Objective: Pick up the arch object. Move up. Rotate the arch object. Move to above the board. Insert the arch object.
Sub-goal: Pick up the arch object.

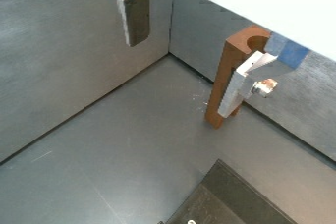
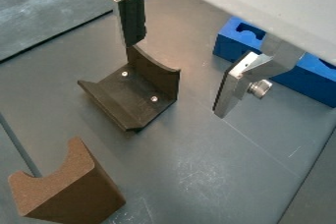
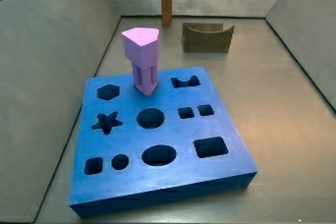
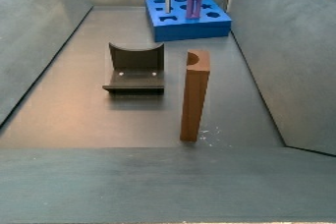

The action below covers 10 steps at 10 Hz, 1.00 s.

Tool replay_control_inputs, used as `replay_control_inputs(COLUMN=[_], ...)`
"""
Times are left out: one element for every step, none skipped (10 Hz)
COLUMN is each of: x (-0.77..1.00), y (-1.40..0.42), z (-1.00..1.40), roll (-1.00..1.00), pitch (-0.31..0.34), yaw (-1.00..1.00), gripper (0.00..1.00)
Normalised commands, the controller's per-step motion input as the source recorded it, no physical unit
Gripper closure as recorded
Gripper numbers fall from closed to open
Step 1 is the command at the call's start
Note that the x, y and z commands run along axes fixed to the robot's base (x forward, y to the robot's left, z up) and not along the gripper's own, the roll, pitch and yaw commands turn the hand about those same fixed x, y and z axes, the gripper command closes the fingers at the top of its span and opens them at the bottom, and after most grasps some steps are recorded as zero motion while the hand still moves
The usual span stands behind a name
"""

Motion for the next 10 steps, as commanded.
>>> replay_control_inputs(x=[0.00,0.15,0.00,0.00,0.00,0.14,0.17,0.20,0.29,0.33], y=[0.05,0.70,0.93,0.90,0.88,0.85,0.81,0.74,0.64,0.51], z=[-0.19,-0.20,-0.27,-0.28,-0.23,-0.09,-0.09,-0.11,-0.25,-0.57], roll=[0.02,0.00,-0.03,-0.02,-0.05,-0.09,-0.10,-0.09,-0.08,-0.02], pitch=[0.000,0.044,0.000,0.000,0.000,0.000,0.000,0.004,0.001,0.000], yaw=[0.09,0.02,0.00,-0.04,-0.05,-0.06,-0.09,-0.18,-0.29,-0.47], gripper=[0.00,0.00,0.00,0.00,0.00,0.00,0.00,0.00,0.00,0.00])
